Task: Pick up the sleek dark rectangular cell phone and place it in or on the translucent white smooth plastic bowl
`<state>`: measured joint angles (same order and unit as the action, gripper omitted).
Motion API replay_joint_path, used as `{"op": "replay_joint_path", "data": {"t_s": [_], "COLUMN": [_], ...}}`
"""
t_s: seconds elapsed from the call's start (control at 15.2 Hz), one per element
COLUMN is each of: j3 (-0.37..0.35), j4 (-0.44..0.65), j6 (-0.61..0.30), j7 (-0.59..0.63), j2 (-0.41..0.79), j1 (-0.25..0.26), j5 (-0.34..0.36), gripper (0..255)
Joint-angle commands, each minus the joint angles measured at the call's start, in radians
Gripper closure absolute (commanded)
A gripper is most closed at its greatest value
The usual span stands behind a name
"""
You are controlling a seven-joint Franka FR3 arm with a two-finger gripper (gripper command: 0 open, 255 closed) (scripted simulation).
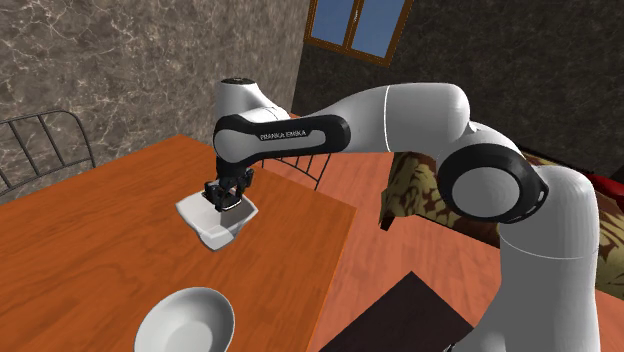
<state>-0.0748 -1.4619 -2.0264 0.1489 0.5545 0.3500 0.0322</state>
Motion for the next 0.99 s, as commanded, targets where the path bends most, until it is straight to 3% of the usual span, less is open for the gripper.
{"op": "replay_joint_path", "data": {"t_s": [0.0, 0.66, 0.73, 0.92], "j3": [0.000, 0.001, 0.001, 0.001], "j4": [-0.013, -0.028, -0.028, -0.028], "j6": [-0.023, -0.051, -0.051, -0.051], "j7": [0.002, 0.002, 0.002, 0.002], "j2": [0.010, 0.023, 0.023, 0.023], "j1": [0.001, 0.001, 0.001, 0.001], "j5": [0.001, 0.002, 0.002, 0.002], "gripper": [255, 255, 0, 0]}}
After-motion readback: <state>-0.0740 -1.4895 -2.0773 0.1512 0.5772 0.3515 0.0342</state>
